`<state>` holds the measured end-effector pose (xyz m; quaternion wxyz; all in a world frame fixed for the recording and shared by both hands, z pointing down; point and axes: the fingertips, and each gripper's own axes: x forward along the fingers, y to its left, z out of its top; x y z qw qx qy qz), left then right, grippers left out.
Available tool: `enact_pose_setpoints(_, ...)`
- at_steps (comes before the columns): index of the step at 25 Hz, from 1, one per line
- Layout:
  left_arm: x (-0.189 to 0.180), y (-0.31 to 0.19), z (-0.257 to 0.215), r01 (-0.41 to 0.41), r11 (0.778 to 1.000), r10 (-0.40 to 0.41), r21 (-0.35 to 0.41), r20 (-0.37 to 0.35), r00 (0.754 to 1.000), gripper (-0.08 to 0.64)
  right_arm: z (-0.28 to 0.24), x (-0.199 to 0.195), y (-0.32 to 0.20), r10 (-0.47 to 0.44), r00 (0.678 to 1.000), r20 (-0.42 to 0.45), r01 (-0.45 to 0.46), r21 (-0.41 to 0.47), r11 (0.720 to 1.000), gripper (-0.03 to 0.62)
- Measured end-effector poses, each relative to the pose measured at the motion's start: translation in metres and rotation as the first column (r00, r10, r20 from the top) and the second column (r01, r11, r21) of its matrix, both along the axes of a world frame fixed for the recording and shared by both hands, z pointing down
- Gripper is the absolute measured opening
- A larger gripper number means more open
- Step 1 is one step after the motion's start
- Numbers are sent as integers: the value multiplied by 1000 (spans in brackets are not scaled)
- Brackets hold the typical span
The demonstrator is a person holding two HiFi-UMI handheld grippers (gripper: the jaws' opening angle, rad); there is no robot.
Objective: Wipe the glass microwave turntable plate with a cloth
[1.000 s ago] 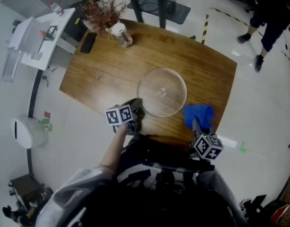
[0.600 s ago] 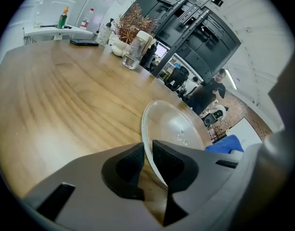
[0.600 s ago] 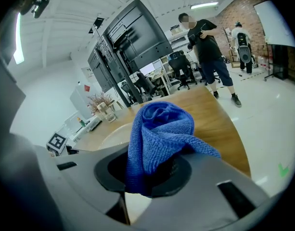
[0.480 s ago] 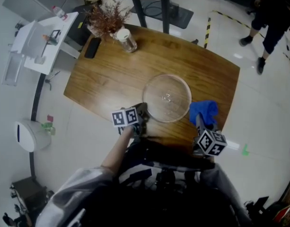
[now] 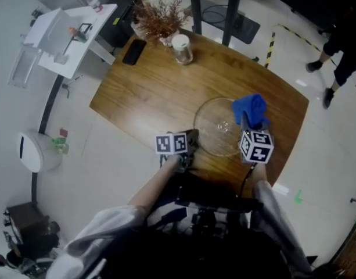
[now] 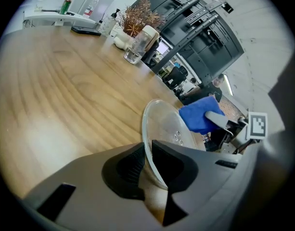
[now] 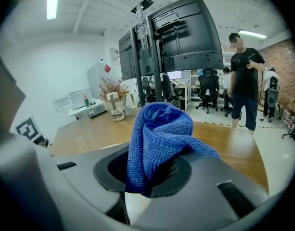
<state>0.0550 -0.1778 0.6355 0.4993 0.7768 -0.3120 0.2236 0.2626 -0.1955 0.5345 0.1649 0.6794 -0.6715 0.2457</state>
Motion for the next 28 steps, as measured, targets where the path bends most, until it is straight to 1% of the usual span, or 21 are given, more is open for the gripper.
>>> enact_pose_setpoints(4,2,-1,0,-10,1000,10,-27,-29,1000,40,13,-18,-37,-4,1000,20,5,-24,1000,83)
enact_pose_setpoints(7,0,-1,-1,-11,999,10,-37,-36,999,38,18,-42,-44,-30,999,35,31,-48,998,83)
enact_pose_setpoints(12,-2,-2,0,-14,999,13,-32,-30,999,38,29,-96,-28,-120,990,76,126,-87,988,83)
enact_pose_setpoints(16,-1,-2,1,-17,998,14,-56,-52,999,37,35,-141,-6,-218,972,88,228,-123,966,83)
enact_pose_setpoints(20,0,-2,0,-20,997,16,-68,-66,998,34,36,-174,13,-284,951,119,299,-142,944,83)
enact_pose_setpoints(22,-1,-3,1,-20,997,16,-68,-66,998,34,36,-183,17,-300,944,138,319,-147,936,83)
enact_pose_setpoints(24,-1,-3,2,-21,997,16,-72,-65,998,34,36,-184,20,-296,943,155,318,-147,937,83)
enact_pose_setpoints(26,-1,-2,2,-21,997,16,-74,-67,998,34,35,-177,19,-267,948,174,292,-140,946,83)
enact_pose_setpoints(28,-1,-2,2,-21,997,16,-69,-65,998,34,31,-161,15,-216,958,188,241,-121,963,83)
